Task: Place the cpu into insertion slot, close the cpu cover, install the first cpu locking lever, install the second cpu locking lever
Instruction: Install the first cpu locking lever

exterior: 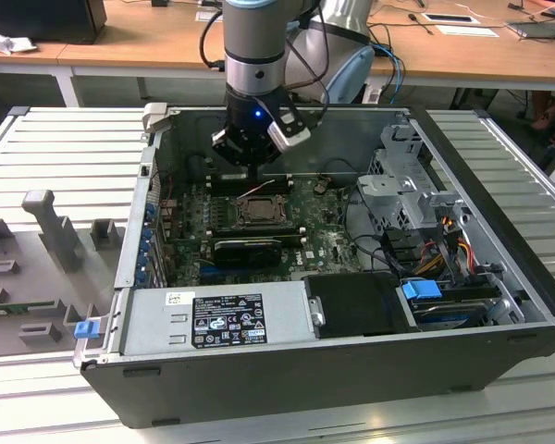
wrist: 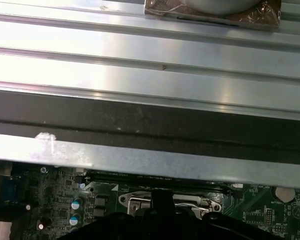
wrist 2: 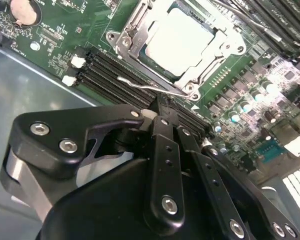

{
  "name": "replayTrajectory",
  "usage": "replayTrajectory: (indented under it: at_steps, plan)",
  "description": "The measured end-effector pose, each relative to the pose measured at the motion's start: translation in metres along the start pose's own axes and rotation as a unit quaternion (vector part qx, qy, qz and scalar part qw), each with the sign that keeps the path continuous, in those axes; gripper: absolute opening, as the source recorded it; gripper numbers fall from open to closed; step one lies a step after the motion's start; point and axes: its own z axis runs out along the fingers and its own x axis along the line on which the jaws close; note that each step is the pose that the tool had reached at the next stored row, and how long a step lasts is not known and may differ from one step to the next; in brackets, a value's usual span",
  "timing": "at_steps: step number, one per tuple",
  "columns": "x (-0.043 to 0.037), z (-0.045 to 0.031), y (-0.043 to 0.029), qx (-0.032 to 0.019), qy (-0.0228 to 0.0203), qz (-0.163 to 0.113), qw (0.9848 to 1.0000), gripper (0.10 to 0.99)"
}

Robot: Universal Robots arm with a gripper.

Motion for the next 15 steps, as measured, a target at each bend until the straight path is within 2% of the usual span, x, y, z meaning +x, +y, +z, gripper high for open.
replayTrajectory:
  at_steps: [6, 11, 15]
  plan:
    - [-0.0025, 0.0072, 0.0008, -0.0016, -0.0001, 0.0, 1.0, 0.106]
    - [-0.0049, 0.0093, 0.004, -0.003, -0.0003, 0.0, 1.0, 0.106]
    - [-0.0067, 0.01, 0.004, -0.003, -0.0003, 0.0, 1.0, 0.106]
